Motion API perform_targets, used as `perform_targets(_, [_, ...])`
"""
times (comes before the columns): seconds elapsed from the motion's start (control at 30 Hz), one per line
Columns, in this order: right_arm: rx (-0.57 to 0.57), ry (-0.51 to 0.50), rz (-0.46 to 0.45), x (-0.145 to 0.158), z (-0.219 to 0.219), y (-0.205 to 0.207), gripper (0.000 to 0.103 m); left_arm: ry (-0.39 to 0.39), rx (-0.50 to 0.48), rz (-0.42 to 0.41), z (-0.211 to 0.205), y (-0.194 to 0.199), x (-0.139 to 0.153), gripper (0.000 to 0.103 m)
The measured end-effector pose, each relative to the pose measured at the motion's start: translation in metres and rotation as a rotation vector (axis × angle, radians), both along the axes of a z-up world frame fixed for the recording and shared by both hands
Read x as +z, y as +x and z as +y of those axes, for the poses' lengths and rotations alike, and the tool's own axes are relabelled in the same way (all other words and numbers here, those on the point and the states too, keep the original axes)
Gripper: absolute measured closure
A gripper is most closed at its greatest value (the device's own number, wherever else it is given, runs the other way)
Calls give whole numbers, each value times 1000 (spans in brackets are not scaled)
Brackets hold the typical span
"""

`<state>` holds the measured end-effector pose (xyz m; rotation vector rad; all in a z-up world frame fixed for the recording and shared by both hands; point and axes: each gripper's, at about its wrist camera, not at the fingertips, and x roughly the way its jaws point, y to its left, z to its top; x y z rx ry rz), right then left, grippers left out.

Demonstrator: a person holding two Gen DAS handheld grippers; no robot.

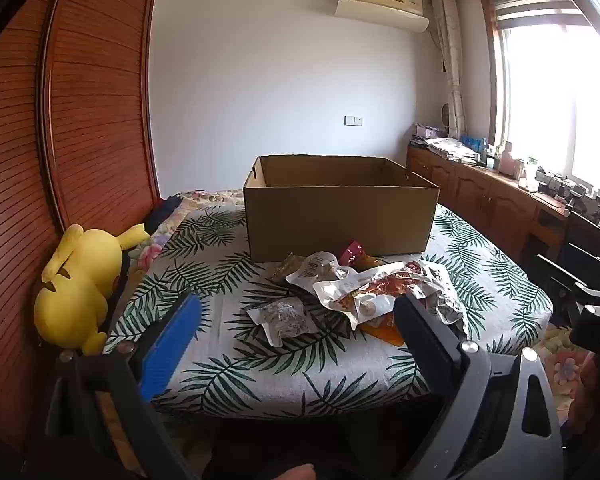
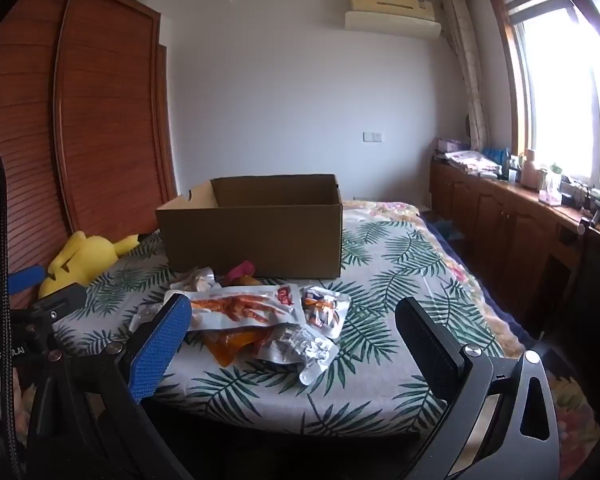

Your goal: Organize snacks

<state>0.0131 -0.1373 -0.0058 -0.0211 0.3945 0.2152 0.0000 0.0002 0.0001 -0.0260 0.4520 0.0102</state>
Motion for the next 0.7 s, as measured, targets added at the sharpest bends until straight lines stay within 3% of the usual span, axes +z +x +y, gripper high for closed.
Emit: perform_targets(0.7, [-6,6,-3,-4,-3,-1,0,-5,4,-17,1,-5,3,5])
